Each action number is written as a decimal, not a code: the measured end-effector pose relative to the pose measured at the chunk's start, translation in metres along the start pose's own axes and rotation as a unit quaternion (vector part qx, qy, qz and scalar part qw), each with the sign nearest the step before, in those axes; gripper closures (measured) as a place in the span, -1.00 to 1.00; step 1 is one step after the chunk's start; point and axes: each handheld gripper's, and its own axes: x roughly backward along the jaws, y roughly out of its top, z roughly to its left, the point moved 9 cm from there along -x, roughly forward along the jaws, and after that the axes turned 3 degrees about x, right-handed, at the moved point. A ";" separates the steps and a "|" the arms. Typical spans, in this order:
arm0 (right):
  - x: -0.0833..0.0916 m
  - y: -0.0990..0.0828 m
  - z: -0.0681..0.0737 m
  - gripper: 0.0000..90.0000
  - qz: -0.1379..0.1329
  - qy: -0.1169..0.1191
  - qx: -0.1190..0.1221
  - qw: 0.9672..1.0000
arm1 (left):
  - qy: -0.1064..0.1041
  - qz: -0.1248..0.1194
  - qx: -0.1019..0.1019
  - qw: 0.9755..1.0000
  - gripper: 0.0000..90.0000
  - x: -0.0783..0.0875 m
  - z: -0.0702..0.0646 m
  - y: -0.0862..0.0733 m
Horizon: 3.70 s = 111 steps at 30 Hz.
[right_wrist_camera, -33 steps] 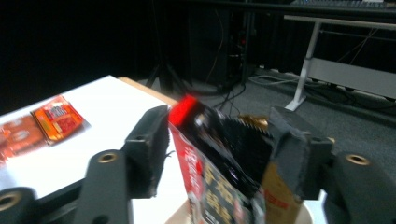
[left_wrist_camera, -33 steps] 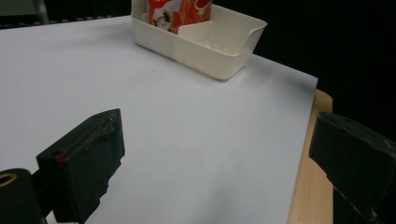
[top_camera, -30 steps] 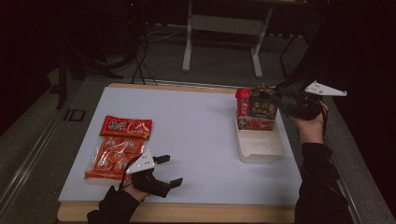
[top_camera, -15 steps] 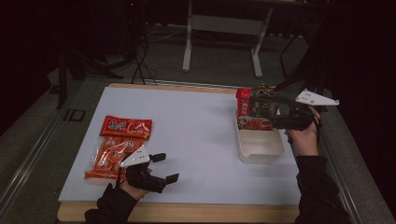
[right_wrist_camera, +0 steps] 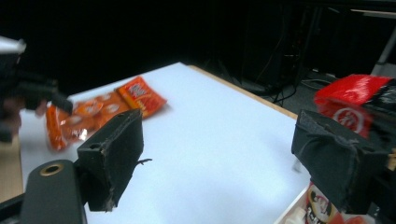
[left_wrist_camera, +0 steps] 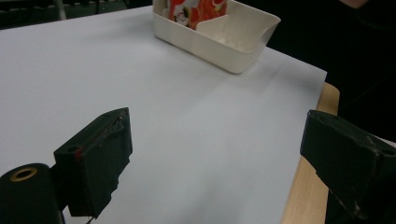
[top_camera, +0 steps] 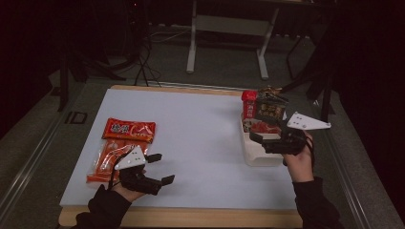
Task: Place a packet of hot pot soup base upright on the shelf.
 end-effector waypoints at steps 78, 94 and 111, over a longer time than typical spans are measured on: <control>0.006 -0.044 0.086 -0.68 0.026 0.105 -0.008 0.994 | 0.290 0.115 0.139 0.940 1.00 0.067 0.193 -0.073; 0.008 -0.044 0.084 -0.67 0.027 0.101 -0.007 0.995 | 0.227 0.121 0.133 0.957 1.00 0.014 0.150 -0.060; 0.012 -0.041 0.082 -0.67 0.019 0.098 -0.010 0.995 | 0.188 0.142 0.075 0.969 1.00 0.023 0.138 -0.058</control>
